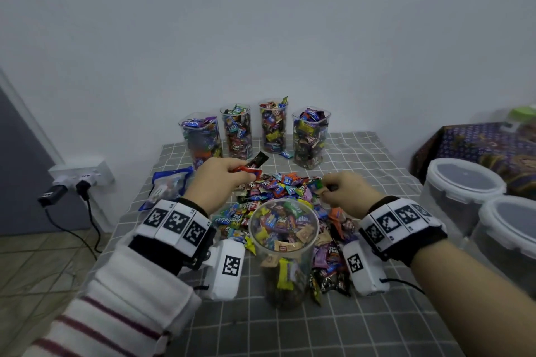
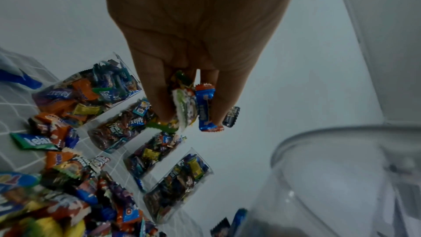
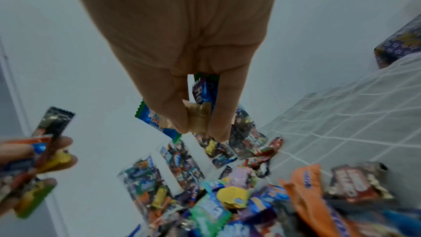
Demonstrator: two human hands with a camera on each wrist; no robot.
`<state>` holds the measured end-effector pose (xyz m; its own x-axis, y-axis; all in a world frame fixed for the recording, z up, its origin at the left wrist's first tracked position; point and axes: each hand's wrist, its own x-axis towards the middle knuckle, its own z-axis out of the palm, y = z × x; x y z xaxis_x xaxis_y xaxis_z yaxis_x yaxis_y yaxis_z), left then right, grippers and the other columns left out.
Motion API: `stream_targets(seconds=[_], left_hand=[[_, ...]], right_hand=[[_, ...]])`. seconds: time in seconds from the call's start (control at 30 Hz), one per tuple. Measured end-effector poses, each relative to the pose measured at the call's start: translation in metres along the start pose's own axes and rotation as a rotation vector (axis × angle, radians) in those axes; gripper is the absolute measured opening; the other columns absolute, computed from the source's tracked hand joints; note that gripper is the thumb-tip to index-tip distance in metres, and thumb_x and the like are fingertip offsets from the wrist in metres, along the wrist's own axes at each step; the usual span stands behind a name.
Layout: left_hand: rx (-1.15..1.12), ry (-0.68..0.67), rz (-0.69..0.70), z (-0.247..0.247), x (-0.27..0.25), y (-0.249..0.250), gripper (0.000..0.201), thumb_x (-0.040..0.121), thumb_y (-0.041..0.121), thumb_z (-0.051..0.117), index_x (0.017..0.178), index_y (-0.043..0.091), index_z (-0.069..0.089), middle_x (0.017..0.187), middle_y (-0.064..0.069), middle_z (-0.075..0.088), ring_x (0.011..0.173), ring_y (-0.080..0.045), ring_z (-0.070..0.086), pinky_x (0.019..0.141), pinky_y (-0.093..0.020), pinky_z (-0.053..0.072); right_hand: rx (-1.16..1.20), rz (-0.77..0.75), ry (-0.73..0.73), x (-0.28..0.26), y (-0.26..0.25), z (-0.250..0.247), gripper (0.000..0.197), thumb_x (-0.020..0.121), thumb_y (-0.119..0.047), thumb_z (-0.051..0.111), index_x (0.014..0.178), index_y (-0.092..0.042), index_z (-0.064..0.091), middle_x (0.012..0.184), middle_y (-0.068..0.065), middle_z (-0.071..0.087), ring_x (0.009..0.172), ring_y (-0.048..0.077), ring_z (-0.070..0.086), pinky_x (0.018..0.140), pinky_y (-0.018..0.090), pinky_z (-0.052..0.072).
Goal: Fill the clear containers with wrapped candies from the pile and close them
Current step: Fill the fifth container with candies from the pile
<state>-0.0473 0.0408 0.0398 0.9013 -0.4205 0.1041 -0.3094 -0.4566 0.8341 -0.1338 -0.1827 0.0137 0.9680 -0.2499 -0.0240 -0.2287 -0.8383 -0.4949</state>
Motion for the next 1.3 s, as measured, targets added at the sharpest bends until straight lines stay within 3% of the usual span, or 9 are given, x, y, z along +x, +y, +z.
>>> stream_targets(seconds=[0.07,0.13,0.33,0.53,0.83,0.93,1.1,1.2,1.3], left_hand=[[-0.040,0.007,0.017,0.000,-0.008,0.002,0.035,0.082,0.018,0.070,0.116,0.013,0.067,0.103,-0.001,0.069,0.089,-0.012,0.060,0.087,-0.031,0.046],[-0.083,0.024,0.045,-0.001,-0.015,0.003,0.027,0.082,0.017,0.069,0.109,0.019,0.069,0.096,0.004,0.069,0.083,-0.008,0.059,0.077,-0.026,0.044],[-0.142,0.043,0.076,-0.003,-0.030,0.007,0.032,0.083,0.013,0.069,0.069,0.042,0.064,0.064,0.022,0.067,0.075,-0.005,0.062,0.070,-0.025,0.047],[-0.180,0.034,0.088,-0.004,-0.040,0.010,0.027,0.084,0.012,0.067,0.073,0.037,0.067,0.078,0.006,0.071,0.071,-0.006,0.061,0.065,-0.022,0.045],[-0.185,0.017,0.080,-0.004,-0.045,0.008,0.026,0.083,0.011,0.068,0.075,0.035,0.067,0.072,0.013,0.070,0.063,0.007,0.060,0.060,-0.009,0.044],[-0.173,0.023,0.081,-0.004,-0.047,0.011,0.025,0.083,0.012,0.068,0.074,0.035,0.067,0.072,0.012,0.070,0.063,0.007,0.061,0.061,-0.012,0.044],[-0.159,0.029,0.103,-0.005,-0.049,0.017,0.018,0.084,0.015,0.068,0.077,0.032,0.071,0.086,-0.005,0.072,0.088,-0.023,0.066,0.083,-0.038,0.049],[-0.184,0.037,0.127,-0.005,-0.053,0.025,0.021,0.084,0.017,0.067,0.076,0.036,0.068,0.088,-0.003,0.071,0.090,-0.023,0.066,0.084,-0.039,0.051],[-0.218,0.014,0.164,-0.004,-0.058,0.035,0.019,0.085,0.017,0.067,0.079,0.036,0.067,0.089,0.000,0.071,0.087,-0.017,0.066,0.078,-0.031,0.053]], right_hand=[[0.077,-0.033,0.041,-0.009,-0.007,-0.005,0.008,0.085,-0.010,0.058,0.078,-0.007,0.060,0.070,0.006,0.051,0.070,0.024,0.048,0.060,0.032,0.041],[0.148,-0.089,0.080,-0.019,-0.013,-0.010,0.014,0.087,-0.010,0.058,0.095,0.000,0.064,0.079,0.014,0.056,0.075,0.030,0.054,0.071,0.040,0.047],[0.243,-0.305,0.169,-0.053,-0.042,-0.023,0.017,0.087,-0.011,0.061,0.102,-0.016,0.068,0.091,0.000,0.061,0.083,0.016,0.054,0.075,0.031,0.043],[0.091,-0.434,0.140,-0.073,-0.057,-0.020,0.016,0.085,-0.012,0.061,0.099,-0.015,0.068,0.091,0.000,0.060,0.081,0.013,0.051,0.076,0.030,0.040],[0.034,-0.511,0.047,-0.078,-0.061,-0.012,0.029,0.076,-0.030,0.054,0.100,-0.024,0.069,0.104,-0.008,0.064,0.092,0.009,0.056,0.083,0.028,0.043],[0.081,-0.492,0.031,-0.077,-0.060,-0.009,0.034,0.071,-0.031,0.049,0.097,-0.023,0.070,0.105,-0.006,0.064,0.099,0.011,0.058,0.090,0.033,0.044],[0.396,-0.373,0.095,-0.082,-0.048,0.005,0.034,0.076,-0.039,0.062,0.109,-0.034,0.059,0.112,-0.012,0.060,0.106,0.002,0.053,0.096,0.029,0.043],[0.643,-0.260,-0.024,-0.083,-0.039,0.021,0.056,0.062,-0.060,0.068,0.111,-0.048,0.045,0.123,-0.017,0.056,0.116,0.000,0.052,0.102,0.033,0.044],[0.814,-0.226,-0.151,-0.084,-0.034,0.035,0.077,0.052,-0.054,0.074,0.119,-0.046,0.038,0.128,-0.016,0.052,0.115,-0.006,0.053,0.093,0.017,0.046]])
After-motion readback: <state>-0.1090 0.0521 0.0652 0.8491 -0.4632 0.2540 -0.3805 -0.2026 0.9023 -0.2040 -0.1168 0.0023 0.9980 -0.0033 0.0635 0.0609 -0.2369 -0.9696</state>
